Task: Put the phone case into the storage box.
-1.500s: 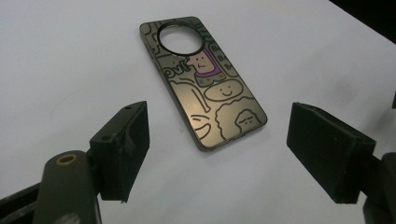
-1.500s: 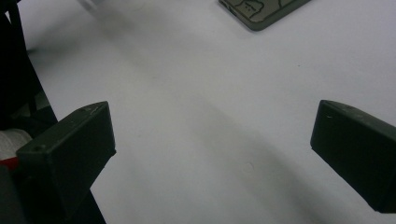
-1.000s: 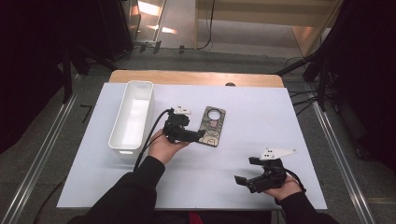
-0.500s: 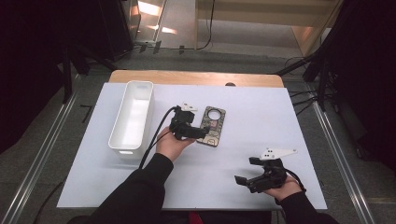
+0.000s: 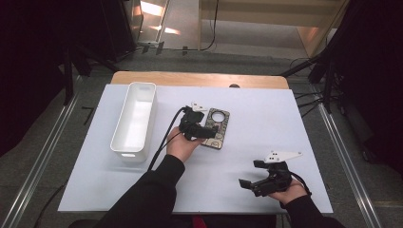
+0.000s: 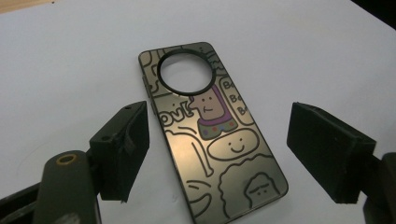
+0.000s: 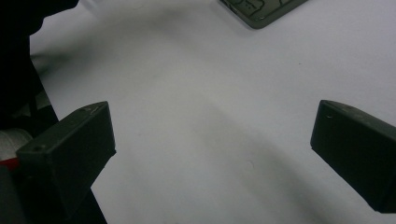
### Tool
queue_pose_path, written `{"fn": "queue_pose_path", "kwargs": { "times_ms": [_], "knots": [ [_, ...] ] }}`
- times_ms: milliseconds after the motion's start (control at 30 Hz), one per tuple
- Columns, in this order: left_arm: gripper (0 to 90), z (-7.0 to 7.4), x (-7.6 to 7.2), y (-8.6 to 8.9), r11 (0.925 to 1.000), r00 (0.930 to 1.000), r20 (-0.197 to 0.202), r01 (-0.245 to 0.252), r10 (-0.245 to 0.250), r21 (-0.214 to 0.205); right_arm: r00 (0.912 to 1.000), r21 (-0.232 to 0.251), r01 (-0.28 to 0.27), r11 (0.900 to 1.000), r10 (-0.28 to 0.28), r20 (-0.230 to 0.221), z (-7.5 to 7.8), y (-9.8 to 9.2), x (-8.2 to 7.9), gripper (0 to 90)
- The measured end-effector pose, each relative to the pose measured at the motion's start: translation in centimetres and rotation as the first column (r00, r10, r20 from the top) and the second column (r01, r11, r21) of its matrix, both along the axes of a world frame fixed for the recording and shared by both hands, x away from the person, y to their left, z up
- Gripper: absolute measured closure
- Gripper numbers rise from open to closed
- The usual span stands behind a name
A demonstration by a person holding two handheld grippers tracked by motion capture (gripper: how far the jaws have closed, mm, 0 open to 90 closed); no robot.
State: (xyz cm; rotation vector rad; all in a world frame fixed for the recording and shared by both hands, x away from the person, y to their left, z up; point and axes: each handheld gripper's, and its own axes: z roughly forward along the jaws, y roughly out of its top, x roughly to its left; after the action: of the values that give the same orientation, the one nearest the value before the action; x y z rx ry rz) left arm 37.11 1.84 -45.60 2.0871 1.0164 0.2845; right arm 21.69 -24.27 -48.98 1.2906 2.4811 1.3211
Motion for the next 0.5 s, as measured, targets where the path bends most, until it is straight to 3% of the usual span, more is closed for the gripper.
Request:
{"fn": "queue_pose_path", "kwargs": {
  "times_ms": [133, 500],
  "knots": [
    [19.4, -0.2, 0.3, -0.4, 0.9995, 0.9997, -0.015, -0.018, 0.018, -0.027, 1.0, 0.0, 0.0, 1.0, 0.0, 0.0, 0.0, 0.0, 0.0, 0.0],
    [16.9, -0.4, 1.0, -1.6, 0.9994, 0.999, -0.028, -0.035, 0.035, -0.006, 1.0, 0.004, 0.006, 1.0, -0.006, -0.004, 0.0, -0.2, 0.0, 0.0]
  ]
}}
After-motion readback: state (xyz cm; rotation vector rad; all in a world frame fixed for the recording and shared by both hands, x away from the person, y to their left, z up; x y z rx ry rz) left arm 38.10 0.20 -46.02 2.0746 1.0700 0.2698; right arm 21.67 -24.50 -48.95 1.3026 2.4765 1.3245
